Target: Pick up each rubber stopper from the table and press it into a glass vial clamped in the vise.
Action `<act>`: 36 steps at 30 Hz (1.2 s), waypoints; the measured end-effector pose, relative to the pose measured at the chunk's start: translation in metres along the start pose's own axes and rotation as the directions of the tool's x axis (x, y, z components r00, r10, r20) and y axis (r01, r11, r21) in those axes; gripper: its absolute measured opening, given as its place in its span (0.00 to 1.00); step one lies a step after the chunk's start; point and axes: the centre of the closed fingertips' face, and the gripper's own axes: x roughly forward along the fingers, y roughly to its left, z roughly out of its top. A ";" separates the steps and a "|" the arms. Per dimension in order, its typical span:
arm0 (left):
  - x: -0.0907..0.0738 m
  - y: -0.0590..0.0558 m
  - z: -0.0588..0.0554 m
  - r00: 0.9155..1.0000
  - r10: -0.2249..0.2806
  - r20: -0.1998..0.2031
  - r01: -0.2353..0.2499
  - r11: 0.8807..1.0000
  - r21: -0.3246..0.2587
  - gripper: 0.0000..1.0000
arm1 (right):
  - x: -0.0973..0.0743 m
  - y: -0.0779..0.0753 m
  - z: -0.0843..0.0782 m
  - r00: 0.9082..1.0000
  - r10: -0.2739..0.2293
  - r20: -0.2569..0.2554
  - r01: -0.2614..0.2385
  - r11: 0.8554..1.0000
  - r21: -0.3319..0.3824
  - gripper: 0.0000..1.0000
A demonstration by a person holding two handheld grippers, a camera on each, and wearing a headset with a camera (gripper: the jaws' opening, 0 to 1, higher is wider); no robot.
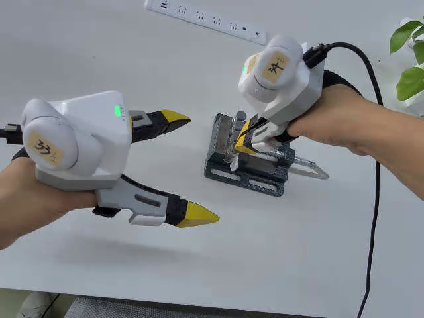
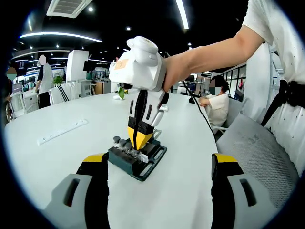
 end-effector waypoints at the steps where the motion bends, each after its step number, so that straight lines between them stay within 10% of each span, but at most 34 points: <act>1: 0.000 0.000 0.000 1.000 0.000 -0.001 0.000 1.000 0.002 0.89 | 0.000 0.000 0.000 1.000 -0.001 0.000 0.001 1.000 0.001 0.00; 36: -0.005 0.004 -0.002 1.000 0.010 -0.009 -0.010 1.000 -0.002 0.88 | 0.001 0.000 0.000 1.000 -0.013 0.019 0.012 0.999 0.048 0.00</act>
